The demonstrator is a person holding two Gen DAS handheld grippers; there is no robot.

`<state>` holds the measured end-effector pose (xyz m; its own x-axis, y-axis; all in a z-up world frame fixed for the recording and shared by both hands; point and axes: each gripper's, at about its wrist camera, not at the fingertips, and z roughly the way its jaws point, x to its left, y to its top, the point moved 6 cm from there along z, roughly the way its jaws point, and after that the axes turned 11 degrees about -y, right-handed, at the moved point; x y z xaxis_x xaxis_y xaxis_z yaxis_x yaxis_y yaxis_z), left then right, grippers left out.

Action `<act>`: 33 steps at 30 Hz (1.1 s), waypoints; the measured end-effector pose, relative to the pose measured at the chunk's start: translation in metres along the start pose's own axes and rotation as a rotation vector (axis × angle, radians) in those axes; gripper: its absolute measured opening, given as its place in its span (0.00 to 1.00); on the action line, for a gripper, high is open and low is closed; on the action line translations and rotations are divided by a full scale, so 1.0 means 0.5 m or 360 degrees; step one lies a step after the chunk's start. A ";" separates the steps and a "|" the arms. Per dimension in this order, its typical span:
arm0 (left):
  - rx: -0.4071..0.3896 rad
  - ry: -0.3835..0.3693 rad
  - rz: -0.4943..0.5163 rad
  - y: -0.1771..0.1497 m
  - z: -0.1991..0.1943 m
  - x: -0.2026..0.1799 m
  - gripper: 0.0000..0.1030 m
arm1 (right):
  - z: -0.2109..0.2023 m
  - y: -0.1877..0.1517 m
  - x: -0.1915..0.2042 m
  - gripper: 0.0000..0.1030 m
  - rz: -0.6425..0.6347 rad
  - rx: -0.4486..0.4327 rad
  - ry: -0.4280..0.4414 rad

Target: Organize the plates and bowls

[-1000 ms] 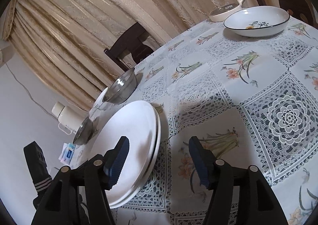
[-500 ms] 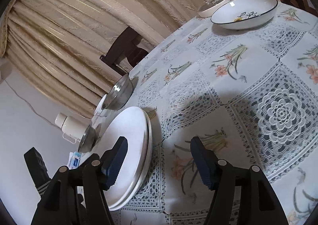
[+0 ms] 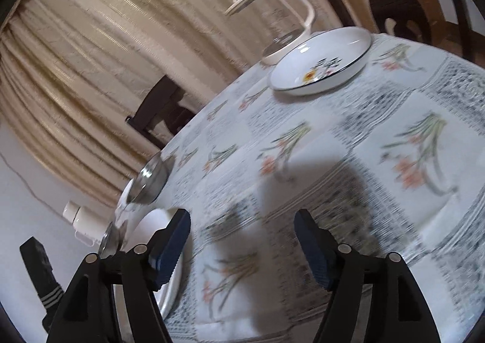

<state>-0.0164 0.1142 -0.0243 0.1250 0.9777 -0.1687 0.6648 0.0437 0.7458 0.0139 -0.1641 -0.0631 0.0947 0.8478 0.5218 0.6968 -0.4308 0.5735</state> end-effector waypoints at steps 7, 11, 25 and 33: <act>0.0150 -0.0222 -0.0100 0.013 0.049 -0.052 0.70 | -0.012 0.063 -0.056 0.76 0.0024 -0.0064 -0.0134; 0.0156 -0.0249 -0.0071 0.037 0.061 -0.089 0.70 | -0.017 0.115 -0.085 0.77 0.0027 -0.0116 -0.0213; 0.0433 -0.0613 -0.0291 0.123 0.180 -0.201 0.70 | 0.062 0.307 -0.155 0.76 0.0022 -0.0188 -0.0447; 0.0457 -0.0639 -0.0265 0.201 0.263 -0.255 0.70 | 0.121 0.367 -0.180 0.67 -0.0035 -0.0216 -0.0614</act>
<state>0.1313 -0.0329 -0.0127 0.2356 0.8039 -0.5460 0.8680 0.0786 0.4903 0.1765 -0.3007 -0.0430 0.3586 0.8999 0.2482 0.6041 -0.4264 0.6732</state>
